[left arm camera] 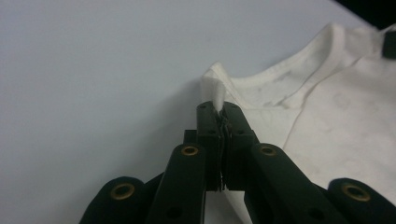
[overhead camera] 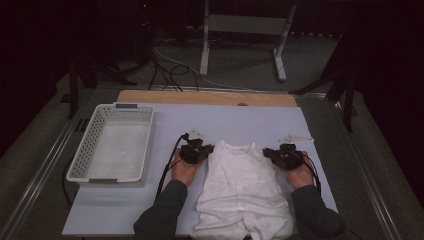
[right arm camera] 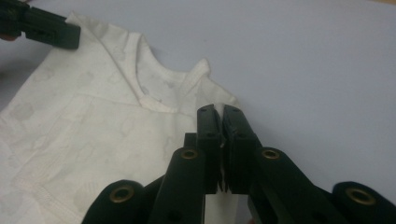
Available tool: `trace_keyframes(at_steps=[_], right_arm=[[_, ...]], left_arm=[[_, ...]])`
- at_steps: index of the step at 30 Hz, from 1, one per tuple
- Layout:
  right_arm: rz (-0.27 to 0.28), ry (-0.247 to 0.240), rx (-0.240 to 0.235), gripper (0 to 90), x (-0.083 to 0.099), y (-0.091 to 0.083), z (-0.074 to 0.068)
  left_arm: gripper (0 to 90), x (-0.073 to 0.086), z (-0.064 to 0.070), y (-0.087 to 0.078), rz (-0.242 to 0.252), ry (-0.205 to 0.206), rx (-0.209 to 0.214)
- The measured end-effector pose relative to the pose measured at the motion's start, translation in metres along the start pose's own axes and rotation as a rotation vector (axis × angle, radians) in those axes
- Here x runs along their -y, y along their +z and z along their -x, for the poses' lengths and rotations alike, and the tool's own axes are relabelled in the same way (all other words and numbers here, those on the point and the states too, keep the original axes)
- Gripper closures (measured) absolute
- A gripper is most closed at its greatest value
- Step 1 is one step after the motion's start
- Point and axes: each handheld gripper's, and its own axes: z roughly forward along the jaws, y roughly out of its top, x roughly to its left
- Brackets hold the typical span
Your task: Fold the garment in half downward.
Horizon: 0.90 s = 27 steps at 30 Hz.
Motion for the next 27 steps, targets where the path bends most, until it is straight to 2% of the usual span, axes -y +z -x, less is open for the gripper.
trace_keyframes(at_steps=[8, 9, 13, 18, 27], right_arm=[[0.026, 0.004, 0.007, 86.7, -0.01, -0.009, 0.001], [0.024, -0.008, 0.008, 86.7, -0.011, -0.01, 0.003], [0.036, 0.003, 0.017, 86.7, -0.016, -0.014, 0.004], [0.045, -0.007, 0.028, 86.8, -0.024, -0.017, 0.007], [0.067, -0.011, 0.046, 86.8, -0.043, -0.02, 0.012]], left_arm=[[88.3, -0.014, 0.002, -0.011, 0.035, -0.004, 0.03], [88.2, -0.015, 0.002, -0.013, 0.038, -0.005, 0.03], [88.4, -0.02, 0.001, -0.017, 0.052, -0.01, 0.028], [88.4, -0.029, -0.001, -0.023, 0.073, -0.012, 0.025], [88.4, -0.051, -0.005, -0.033, 0.096, 0.008, 0.009]])
